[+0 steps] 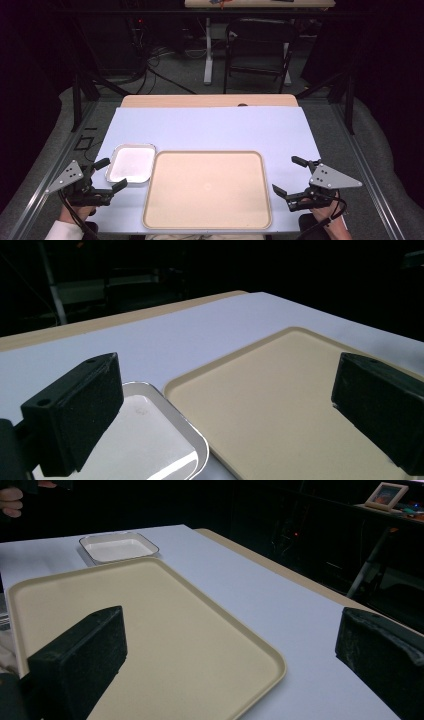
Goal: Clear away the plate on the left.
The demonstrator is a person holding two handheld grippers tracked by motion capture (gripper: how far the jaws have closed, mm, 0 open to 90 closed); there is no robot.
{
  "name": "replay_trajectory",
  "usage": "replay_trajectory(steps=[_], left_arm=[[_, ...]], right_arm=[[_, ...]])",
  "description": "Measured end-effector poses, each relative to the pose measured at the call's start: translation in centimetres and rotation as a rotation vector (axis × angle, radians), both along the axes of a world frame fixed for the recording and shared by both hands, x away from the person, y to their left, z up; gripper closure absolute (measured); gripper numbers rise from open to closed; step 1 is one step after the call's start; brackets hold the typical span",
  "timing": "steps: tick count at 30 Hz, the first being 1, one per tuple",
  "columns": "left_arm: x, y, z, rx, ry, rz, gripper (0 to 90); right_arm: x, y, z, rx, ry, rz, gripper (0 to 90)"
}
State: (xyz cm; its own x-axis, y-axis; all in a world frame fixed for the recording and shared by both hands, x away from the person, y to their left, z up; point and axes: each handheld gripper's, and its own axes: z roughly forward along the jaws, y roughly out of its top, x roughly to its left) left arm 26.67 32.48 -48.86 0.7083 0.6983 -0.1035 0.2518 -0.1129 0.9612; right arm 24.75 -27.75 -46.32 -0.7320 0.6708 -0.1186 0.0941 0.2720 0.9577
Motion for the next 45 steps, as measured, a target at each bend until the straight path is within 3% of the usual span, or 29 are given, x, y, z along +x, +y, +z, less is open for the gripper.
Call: replay_trajectory(steps=[19,33,39,45], left_arm=[[0.2,-0.1,0.0,0.015,0.019,0.013,0.1],[1.3,0.1,-0.2,0.038,0.063,0.058,0.2],[2.3,0.5,-0.7,0.065,0.135,0.109,1.1],[3.1,0.8,-0.7,0.083,0.168,0.136,2.0]], right_arm=[[0.0,0.1,0.0,-0.004,0.001,0.008,0.0],[0.0,0.1,0.0,-0.002,0.013,0.012,0.0],[0.1,0.1,0.0,-0.012,0.016,0.017,0.0],[0.1,0.2,0.0,-0.014,0.022,0.016,0.0]])
